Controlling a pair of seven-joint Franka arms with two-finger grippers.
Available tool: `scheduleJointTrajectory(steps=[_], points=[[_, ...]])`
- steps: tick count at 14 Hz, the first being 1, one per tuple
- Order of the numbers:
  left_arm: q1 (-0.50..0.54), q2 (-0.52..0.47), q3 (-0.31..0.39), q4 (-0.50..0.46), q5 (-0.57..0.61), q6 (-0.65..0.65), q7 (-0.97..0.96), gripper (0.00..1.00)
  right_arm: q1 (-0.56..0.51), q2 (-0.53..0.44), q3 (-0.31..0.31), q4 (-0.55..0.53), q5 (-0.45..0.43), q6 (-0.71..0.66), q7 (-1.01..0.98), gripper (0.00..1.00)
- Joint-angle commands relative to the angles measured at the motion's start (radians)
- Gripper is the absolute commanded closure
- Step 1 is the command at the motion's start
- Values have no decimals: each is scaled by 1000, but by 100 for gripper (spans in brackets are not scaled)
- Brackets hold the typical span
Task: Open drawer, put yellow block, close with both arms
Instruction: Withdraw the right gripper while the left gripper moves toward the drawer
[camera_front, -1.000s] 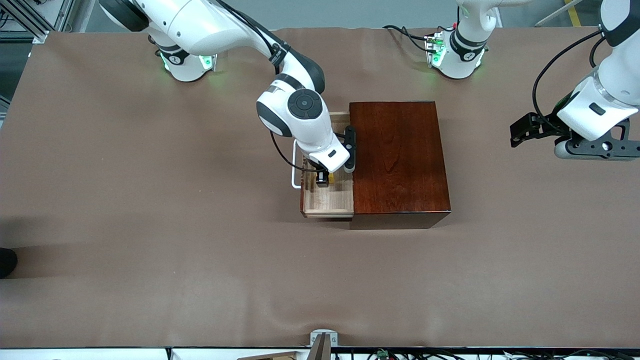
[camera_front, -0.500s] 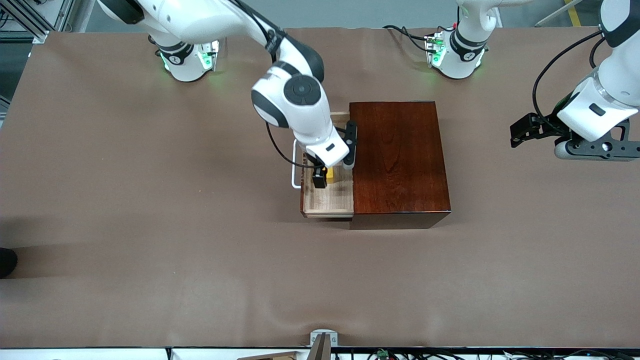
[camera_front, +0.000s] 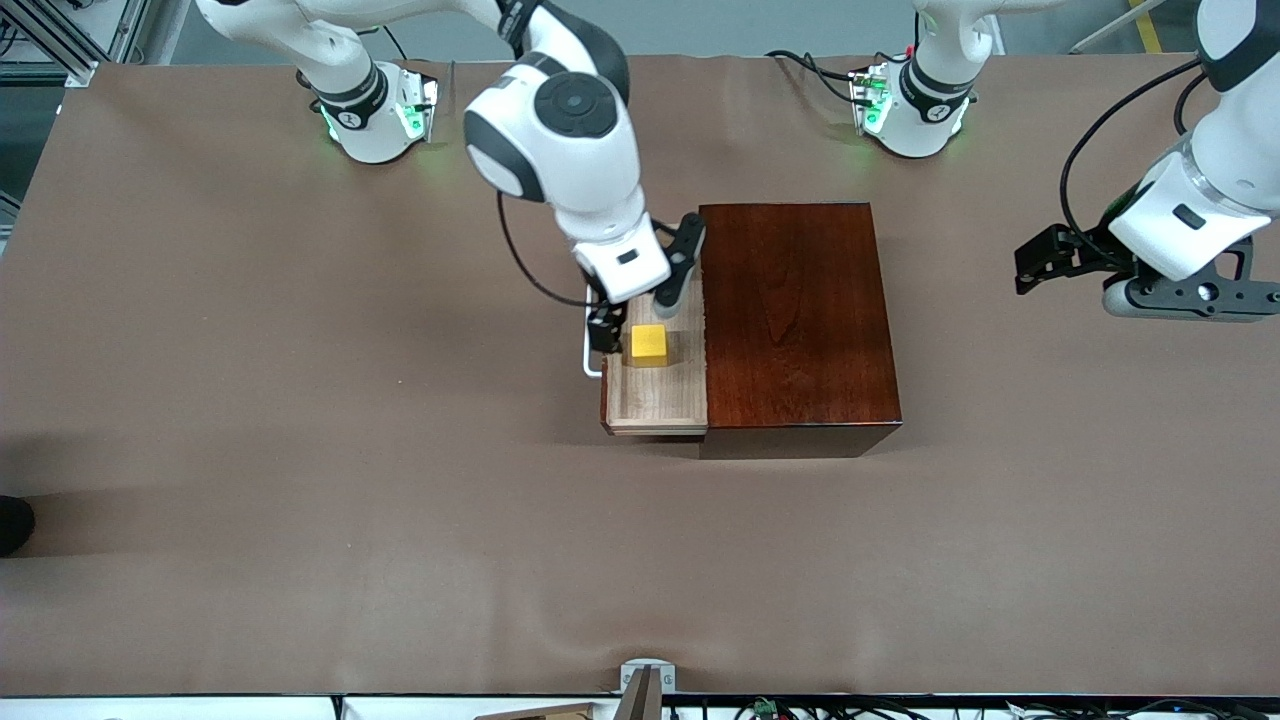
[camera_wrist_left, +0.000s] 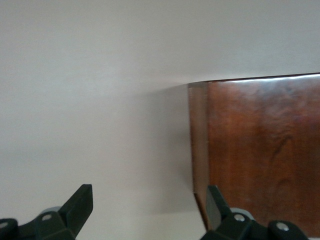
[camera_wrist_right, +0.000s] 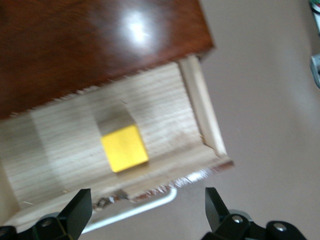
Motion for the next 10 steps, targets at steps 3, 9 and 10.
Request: scheduleJointTrajectory(steps=[3,9,10], points=[[-15,-5,-44,38,-30,-1,3,0,-153,-78,7,-29,53,-19,13,0],[-13,-20,-180,70,-17,-7,8,0,-340,-139,7,-32,54,-132,13,0],[-10,-20,-232,79,-19,-19,8,0,-368,-147,7,-32,54,-146,11,0]])
